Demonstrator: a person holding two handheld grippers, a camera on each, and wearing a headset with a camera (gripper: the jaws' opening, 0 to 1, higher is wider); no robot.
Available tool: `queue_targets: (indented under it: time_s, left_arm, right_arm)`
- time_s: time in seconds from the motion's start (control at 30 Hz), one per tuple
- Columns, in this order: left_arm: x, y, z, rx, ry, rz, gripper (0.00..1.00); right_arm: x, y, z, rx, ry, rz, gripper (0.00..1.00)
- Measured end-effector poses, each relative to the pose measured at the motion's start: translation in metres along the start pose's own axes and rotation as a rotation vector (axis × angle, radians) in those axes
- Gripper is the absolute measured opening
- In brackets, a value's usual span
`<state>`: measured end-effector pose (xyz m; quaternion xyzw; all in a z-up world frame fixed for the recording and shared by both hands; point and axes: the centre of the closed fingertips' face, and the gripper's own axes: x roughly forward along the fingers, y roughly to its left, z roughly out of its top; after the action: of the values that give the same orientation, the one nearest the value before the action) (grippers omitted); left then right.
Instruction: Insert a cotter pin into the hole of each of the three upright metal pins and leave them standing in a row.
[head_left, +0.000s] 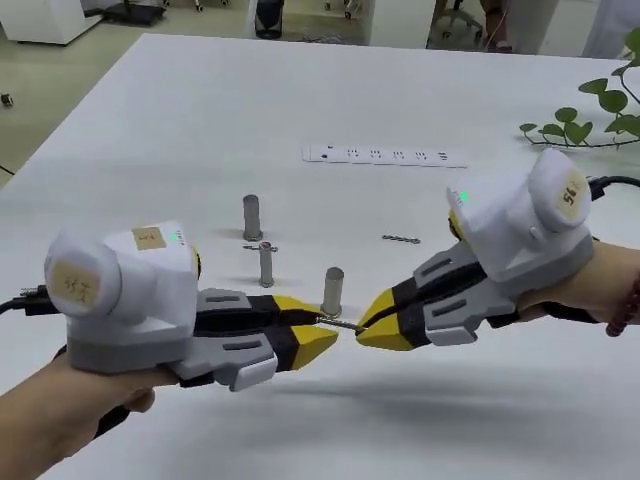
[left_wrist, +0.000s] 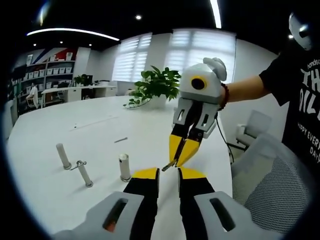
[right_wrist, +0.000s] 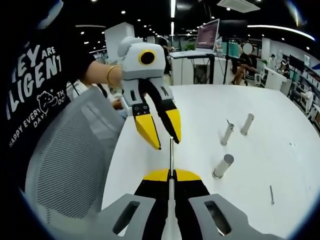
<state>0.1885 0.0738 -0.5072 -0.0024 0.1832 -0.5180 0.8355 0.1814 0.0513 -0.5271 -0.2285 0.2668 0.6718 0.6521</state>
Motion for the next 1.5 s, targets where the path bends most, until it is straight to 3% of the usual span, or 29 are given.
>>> queue_targets:
  time_s: [0.13, 0.23, 0.53, 0.67, 0.93, 1.07, 1.5]
  left_arm:
    - [0.000, 0.011, -0.001, 0.015, -0.003, 0.074, 0.13]
    - [0.000, 0.015, 0.001, 0.012, -0.023, 0.100, 0.16]
    - [0.006, 0.028, -0.006, 0.004, -0.024, 0.193, 0.19]
    - [0.010, 0.035, -0.011, -0.003, -0.008, 0.226, 0.26]
    - [0.014, 0.048, -0.016, 0.017, 0.001, 0.293, 0.33]
    - [0.017, 0.059, -0.018, 0.008, 0.001, 0.333, 0.33]
    - [0.038, 0.076, -0.023, -0.016, -0.004, 0.396, 0.31]
  right_arm:
    - [-0.003, -0.012, -0.009, -0.006, 0.042, -0.048, 0.00]
    - [-0.006, -0.020, -0.013, 0.001, 0.054, -0.072, 0.00]
    - [-0.011, -0.038, -0.029, -0.023, 0.124, -0.104, 0.00]
    - [-0.012, -0.047, -0.032, -0.028, 0.135, -0.116, 0.00]
    - [-0.011, -0.061, -0.037, -0.047, 0.163, -0.122, 0.00]
    - [-0.008, -0.067, -0.038, -0.051, 0.170, -0.124, 0.00]
    - [-0.004, -0.085, -0.045, -0.081, 0.215, -0.128, 0.00]
